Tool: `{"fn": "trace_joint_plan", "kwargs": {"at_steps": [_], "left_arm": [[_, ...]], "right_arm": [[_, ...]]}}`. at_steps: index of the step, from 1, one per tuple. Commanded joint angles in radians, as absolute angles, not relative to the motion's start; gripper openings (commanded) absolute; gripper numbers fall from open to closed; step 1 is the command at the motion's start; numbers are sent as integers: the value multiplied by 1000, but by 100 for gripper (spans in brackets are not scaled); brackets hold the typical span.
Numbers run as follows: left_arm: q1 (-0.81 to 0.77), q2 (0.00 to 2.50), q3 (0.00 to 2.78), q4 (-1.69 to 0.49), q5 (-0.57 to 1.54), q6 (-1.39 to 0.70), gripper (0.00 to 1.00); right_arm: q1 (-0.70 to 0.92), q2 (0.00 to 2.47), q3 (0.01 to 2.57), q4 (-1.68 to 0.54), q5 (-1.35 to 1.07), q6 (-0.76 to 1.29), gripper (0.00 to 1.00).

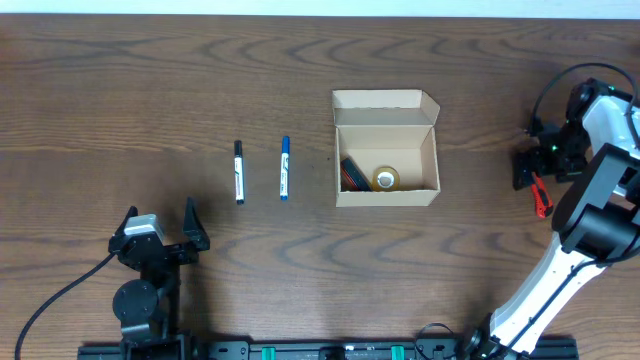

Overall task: Pack container
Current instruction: 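Lower the right gripper and grasp the red box cutter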

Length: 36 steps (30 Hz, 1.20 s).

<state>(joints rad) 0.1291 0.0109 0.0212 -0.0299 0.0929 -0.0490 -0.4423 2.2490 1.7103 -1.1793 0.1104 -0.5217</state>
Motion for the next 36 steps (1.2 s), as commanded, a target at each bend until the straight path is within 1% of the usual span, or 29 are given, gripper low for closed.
{"fn": "trace_joint_plan", "kwargs": {"at_steps": [1,9,12,13,16,21,27,29,31,36], "left_arm": [[130,4,5,-68,101,-45,95],[130,4,5,-68,101,-45,95],[130,4,5,-68,101,-45,95],[130,4,5,-67,101,-45,95],[130,4,5,-68,101,-46,95],[130,4,5,-68,101,-45,95],[130,4,5,-68,101,-45,95],[130,4,5,-68,101,-45,95],[130,4,5,-68,101,-45,95],[130,4,5,-68,101,-45,95]], "right_arm": [[-437,2250,1702,-1170,128,-513,94],[-438,2250,1699,-1151,120,-513,93],[-438,2250,1699,-1146,115,-513,85],[-438,2250,1699,-1146,114,-513,84],[-438,2250,1698,-1144,100,-513,86],[-438,2250,1669,-1132,96,-509,85],[-438,2250,1581,-1083,94,-510,88],[-438,2250,1574,-1079,97,-510,86],[-438,2250,1575,-1073,102,-510,81],[-437,2250,1575,-1073,101,-510,45]]}}
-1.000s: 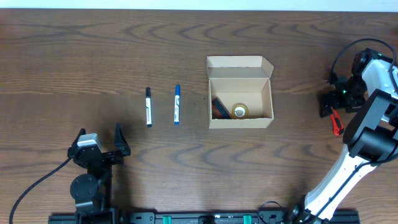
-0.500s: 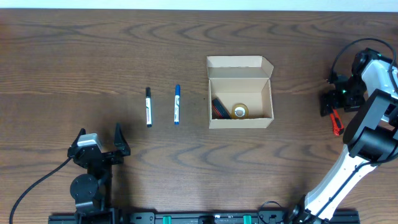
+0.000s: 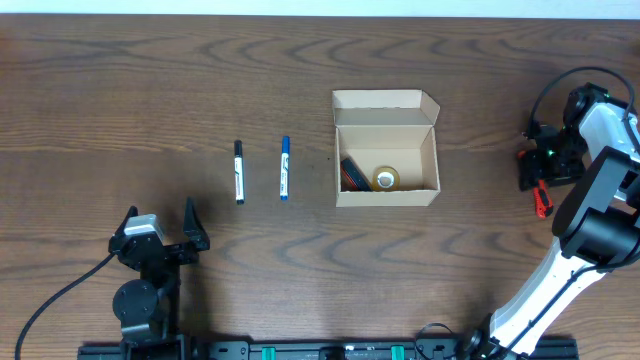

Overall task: Pack container
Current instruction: 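Lower the right gripper and grasp the red box cutter, then lift the box cutter and carry it toward the box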

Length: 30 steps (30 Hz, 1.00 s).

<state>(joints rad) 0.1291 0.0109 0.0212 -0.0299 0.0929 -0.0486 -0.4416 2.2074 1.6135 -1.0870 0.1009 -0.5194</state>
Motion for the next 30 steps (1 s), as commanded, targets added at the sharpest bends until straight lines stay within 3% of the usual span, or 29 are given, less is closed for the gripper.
{"fn": "trace_joint_plan", "kwargs": {"at_steps": [1,6,19,30], "left_arm": [[130,4,5,-67,101,-45,95],[130,4,5,-68,101,-45,95],[130,4,5,-68,101,-45,95],[130,4,5,-68,101,-45,95]], "right_arm": [[-437,2250,1575,-1073,101,-509,40],[-437,2250,1575,-1073,101,-505,1],[-432,2250,1680,-1113,-66,-456,1],[-375,2250,2064,-1322,-253,-415,1]]}}
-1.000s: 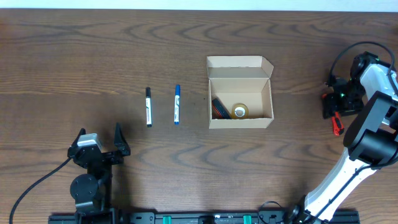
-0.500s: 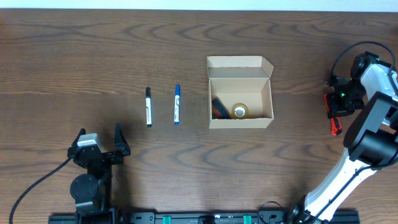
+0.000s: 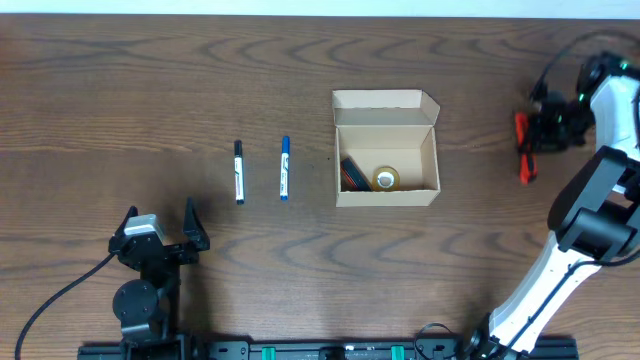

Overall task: Pack container
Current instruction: 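Lift the box cutter and carry it toward the box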

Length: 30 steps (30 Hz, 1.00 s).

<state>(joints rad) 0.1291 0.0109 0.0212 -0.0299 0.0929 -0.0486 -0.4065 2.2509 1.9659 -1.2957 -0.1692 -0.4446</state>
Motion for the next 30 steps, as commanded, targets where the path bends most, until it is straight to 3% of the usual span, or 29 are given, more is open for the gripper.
{"fn": "trace_joint_plan", "kwargs": {"at_steps": [1,13,22,30], "left_arm": [[130,4,5,-68,101,-45,95],[130,4,5,-68,101,-45,95],[130,4,5,-68,101,-46,95],[130,4,5,-68,101,-45,95]], "right_arm": [[-366,2250,2111,-1346,-279,-415,1],[-101,2249,2621,-1645,-482,-412,1],[178,2247,2640,-1699,-365,-324,1],[311,2215,2571,-1699,-220,-260,1]]}}
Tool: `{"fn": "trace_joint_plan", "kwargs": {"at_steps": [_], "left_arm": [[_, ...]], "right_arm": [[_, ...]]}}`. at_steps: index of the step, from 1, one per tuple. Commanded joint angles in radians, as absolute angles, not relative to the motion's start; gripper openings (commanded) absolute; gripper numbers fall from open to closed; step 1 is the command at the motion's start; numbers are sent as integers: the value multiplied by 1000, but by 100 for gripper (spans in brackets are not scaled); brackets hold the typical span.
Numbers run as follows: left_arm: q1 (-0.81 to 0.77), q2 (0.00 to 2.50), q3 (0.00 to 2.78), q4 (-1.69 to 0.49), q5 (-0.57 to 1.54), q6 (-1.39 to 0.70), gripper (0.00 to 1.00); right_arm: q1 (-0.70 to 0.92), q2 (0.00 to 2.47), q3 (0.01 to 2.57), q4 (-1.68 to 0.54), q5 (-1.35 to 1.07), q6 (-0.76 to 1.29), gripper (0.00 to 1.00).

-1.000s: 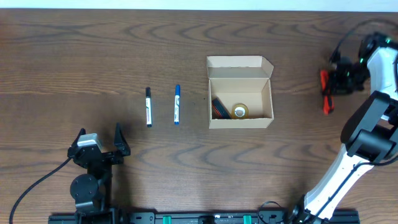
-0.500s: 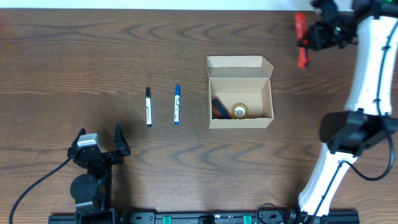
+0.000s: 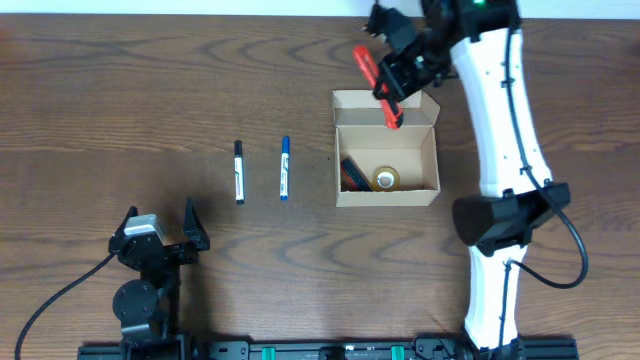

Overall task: Pack container
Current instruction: 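Lift the box cutter and carry it toward the box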

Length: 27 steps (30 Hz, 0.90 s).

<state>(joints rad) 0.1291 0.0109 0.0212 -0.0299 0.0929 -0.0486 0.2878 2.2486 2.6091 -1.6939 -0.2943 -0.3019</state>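
Observation:
An open cardboard box (image 3: 337,160) stands at mid-table. Inside it lie a roll of tape (image 3: 385,179) and some dark markers (image 3: 350,173). My right gripper (image 3: 388,78) is shut on a red marker (image 3: 374,82), which is held slanted over the box's back flap, its lower tip reaching the box's back edge. A black marker (image 3: 239,171) and a blue marker (image 3: 284,168) lie side by side on the table to the left of the box. My left gripper (image 3: 160,222) rests open at the front left, far from everything.
The right arm's white links (image 3: 500,110) stretch from the front right up along the box's right side. The left arm's base and cable (image 3: 60,290) sit at the front left edge. The wooden table's far edge runs just behind the right gripper.
My right gripper, holding the red marker, has moved from the far right edge of the table to above the box's back flap. The left arm and both markers on the table are unmoved.
My right gripper was at the table's far right edge by the red marker. It stayed there a moment later, then held the marker a little farther back, and now holds it over the box. Nothing else has changed.

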Motion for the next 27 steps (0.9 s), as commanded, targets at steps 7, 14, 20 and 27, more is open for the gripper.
{"fn": "trace_joint_plan", "kwargs": {"at_steps": [7,14,20,27], "left_arm": [[130,4,5,-68,101,-45,95],[130,4,5,-68,101,-45,95],[130,4,5,-68,101,-45,95],[130,4,5,-68,101,-45,95]], "right_arm": [[319,2126,2325,-1699,-169,-290,1],[294,2110,2268,-1691,-173,-467,1],[275,2113,2254,-1654,-173,-659,1],[241,2114,2083,-1571,-193,-754,1]]}}
